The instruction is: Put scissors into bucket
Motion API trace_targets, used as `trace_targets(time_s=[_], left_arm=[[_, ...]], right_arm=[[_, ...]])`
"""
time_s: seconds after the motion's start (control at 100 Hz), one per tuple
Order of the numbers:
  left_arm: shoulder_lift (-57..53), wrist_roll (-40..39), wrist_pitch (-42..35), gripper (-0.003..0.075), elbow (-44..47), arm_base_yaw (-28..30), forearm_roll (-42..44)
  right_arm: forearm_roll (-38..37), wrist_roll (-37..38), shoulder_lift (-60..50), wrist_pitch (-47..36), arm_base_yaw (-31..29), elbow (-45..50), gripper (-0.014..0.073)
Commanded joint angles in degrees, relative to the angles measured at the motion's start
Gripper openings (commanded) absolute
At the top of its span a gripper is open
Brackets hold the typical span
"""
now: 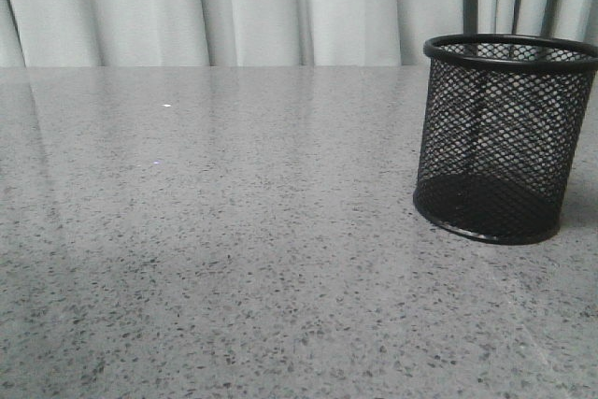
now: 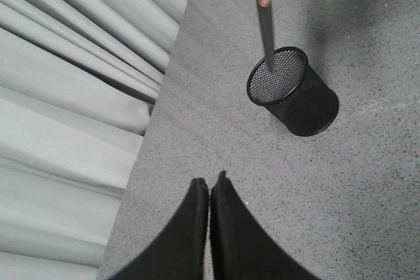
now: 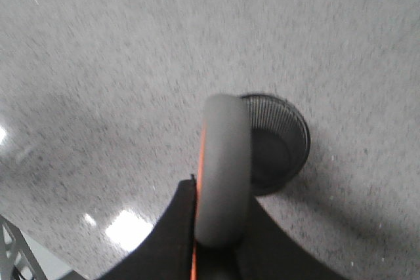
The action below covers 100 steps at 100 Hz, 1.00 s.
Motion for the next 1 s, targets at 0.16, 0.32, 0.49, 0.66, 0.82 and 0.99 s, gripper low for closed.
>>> trace_targets(time_s=[0.16, 0.32, 0.49, 0.66, 0.82, 0.99], left_arm=[[0.57, -0.69, -4.71, -0.0021, -1.27, -0.35, -2.32], [0.83, -0.69, -4.53, -0.0021, -1.27, -0.35, -3.01], [0.83, -0.82, -2.82, -0.0021, -1.27, -0.35, -3.04], [0.83, -14.68, -5.22, -0.0021, -1.27, -0.35, -2.05], [0.73, -26.83, -13.74, -0.0021, -1.18, -0.35, 4.77], [0.42, -36.69, -26.0, -0.0021, -0.32, -0.35, 9.36]], right_arm=[[-3.08, -0.22, 6.37, 1.29, -0.39, 1.85, -0.0066], [-3.71, -0.22, 11.28, -0.36, -0.39, 1.85, -0.0065], [-3.71, -0.22, 13.86, -0.36, -0.39, 1.85, -0.0036], [-5.84, -0.33, 13.86, -1.93, -0.39, 1.29, 0.0292], [-10.11, -0.33, 13.75, -1.57, -0.39, -3.69, 0.0575], [-10.65, -0.33, 11.74, -1.49, -0.39, -10.59, 0.0582]])
